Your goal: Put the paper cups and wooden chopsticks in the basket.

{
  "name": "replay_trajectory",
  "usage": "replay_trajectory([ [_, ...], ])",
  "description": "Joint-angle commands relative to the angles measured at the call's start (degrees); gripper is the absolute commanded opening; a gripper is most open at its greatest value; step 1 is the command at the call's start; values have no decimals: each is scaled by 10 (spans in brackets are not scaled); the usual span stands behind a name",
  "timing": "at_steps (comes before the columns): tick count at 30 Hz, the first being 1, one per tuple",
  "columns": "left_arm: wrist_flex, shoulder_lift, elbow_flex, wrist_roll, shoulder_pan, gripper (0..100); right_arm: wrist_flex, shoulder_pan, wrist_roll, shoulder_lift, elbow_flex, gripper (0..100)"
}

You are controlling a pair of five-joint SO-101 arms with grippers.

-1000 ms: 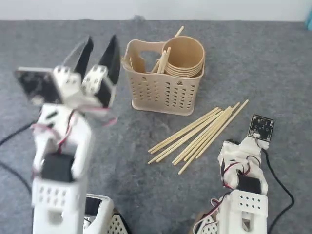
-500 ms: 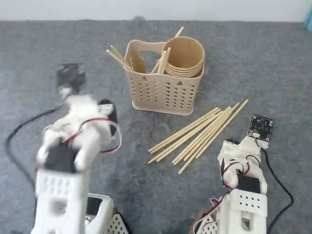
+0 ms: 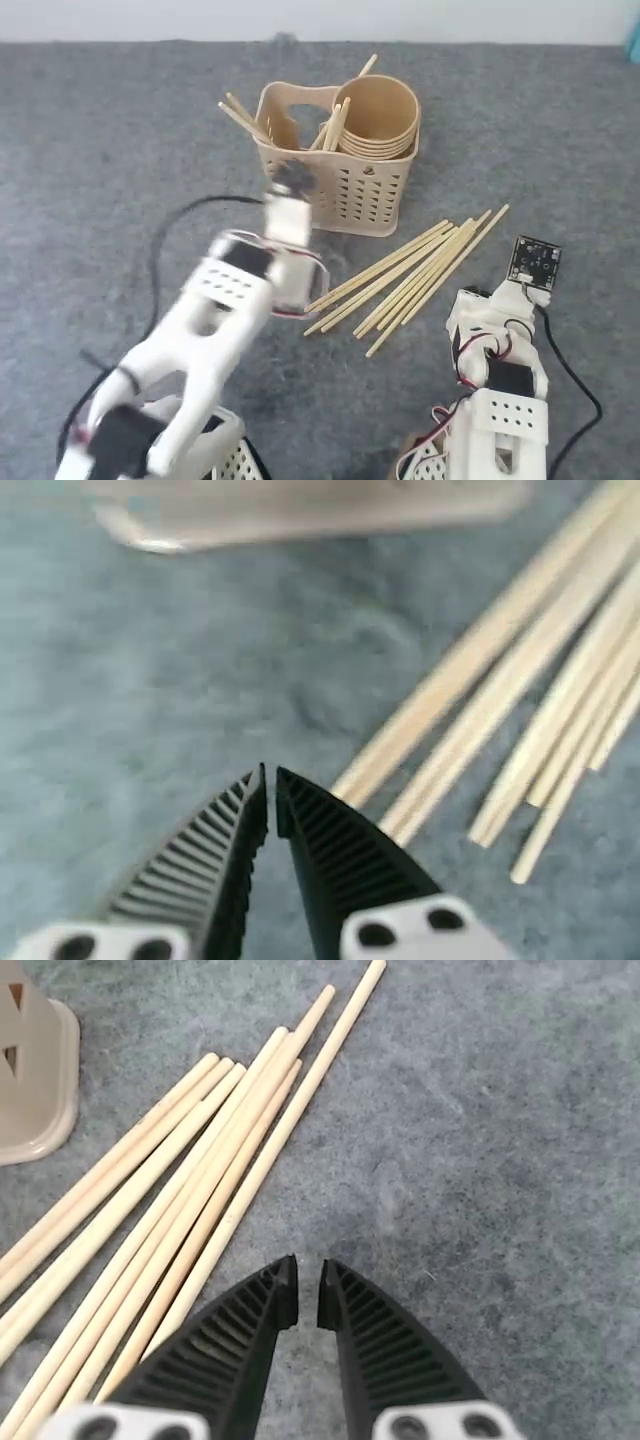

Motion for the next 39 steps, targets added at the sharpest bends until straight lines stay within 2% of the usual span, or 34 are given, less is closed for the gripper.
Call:
replay_trajectory([
  [1, -93, 36, 11, -6, 38, 16, -13, 6, 9, -13, -4, 48],
  [5, -115, 62, 6, -37, 41, 16, -12, 6, 9, -13, -4, 48],
  [10, -115, 68, 0, -40, 43, 21, -12, 6, 9, -13, -4, 48],
  [17, -112, 68, 0, -37, 40, 241, -12, 7, 9, -13, -4, 48],
  [26, -105, 104, -10, -37, 33, 246, -8, 8, 9, -13, -5, 48],
  [32, -40, 215, -117, -37, 31, 246, -8, 9, 9, -13, -5, 48],
  [35, 4, 260, -165, -37, 31, 211, -8, 9, 9, -13, -5, 48],
  [39, 22, 272, -178, -41, 39, 0, -8, 9, 9, -13, -5, 48],
])
